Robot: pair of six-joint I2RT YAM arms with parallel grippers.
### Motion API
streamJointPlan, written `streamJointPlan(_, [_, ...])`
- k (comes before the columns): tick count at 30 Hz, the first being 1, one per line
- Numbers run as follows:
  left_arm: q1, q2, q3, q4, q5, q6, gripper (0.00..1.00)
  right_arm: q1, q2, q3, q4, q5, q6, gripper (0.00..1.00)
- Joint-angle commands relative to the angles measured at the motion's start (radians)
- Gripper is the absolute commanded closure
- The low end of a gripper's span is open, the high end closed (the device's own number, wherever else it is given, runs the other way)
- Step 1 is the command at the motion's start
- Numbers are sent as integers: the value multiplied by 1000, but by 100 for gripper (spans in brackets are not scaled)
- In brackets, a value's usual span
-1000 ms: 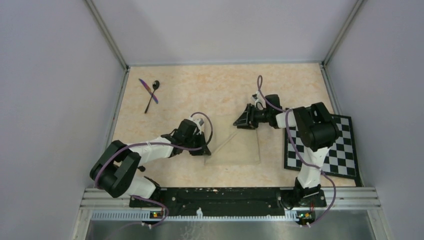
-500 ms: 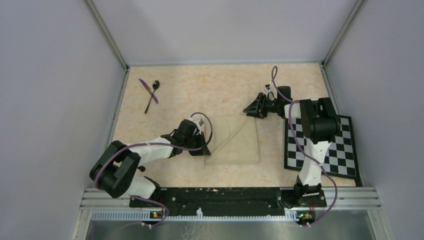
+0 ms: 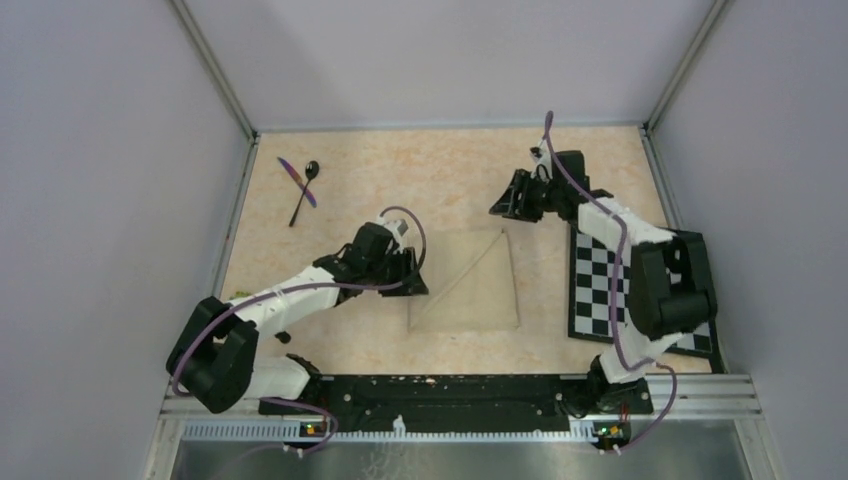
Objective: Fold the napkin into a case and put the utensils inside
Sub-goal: Smooth out the upper triangle-folded napkin at the center of the board, then move the upper triangle-folded napkin to the center of the board.
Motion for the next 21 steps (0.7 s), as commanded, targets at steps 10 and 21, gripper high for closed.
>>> streamJointPlan(10, [68, 214, 388, -97, -271, 158, 28, 299, -456, -573, -26, 90, 56, 90])
streamJointPlan(21, [122, 434, 505, -62, -231, 197, 49, 300, -442, -643, 0, 212, 72, 93])
